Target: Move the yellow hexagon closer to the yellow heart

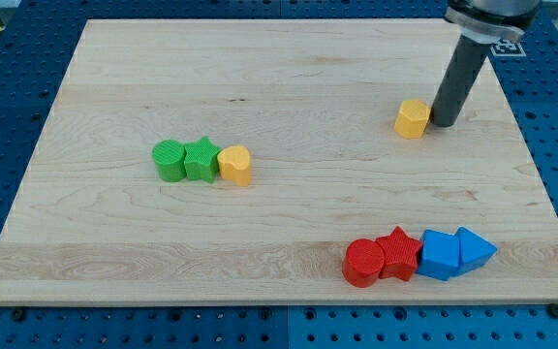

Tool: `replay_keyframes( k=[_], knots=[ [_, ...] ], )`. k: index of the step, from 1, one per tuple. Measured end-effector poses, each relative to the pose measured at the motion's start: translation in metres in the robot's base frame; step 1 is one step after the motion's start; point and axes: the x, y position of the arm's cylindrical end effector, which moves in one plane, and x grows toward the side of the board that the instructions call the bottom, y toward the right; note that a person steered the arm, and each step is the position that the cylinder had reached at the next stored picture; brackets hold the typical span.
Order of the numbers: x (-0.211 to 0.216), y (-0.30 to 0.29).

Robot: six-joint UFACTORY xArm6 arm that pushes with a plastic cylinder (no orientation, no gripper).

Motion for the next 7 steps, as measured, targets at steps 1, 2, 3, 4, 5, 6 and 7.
replay_keyframes(
  k=[1,2,3,4,5,6,7],
  knots=[
    [0.017,-0.031],
    [0.029,-0.053],
    [0.012,-0.033],
    [-0.009,-0.010],
    [-0.024,-0.015],
    [-0.022,-0.039],
    [-0.002,-0.066]
  ],
)
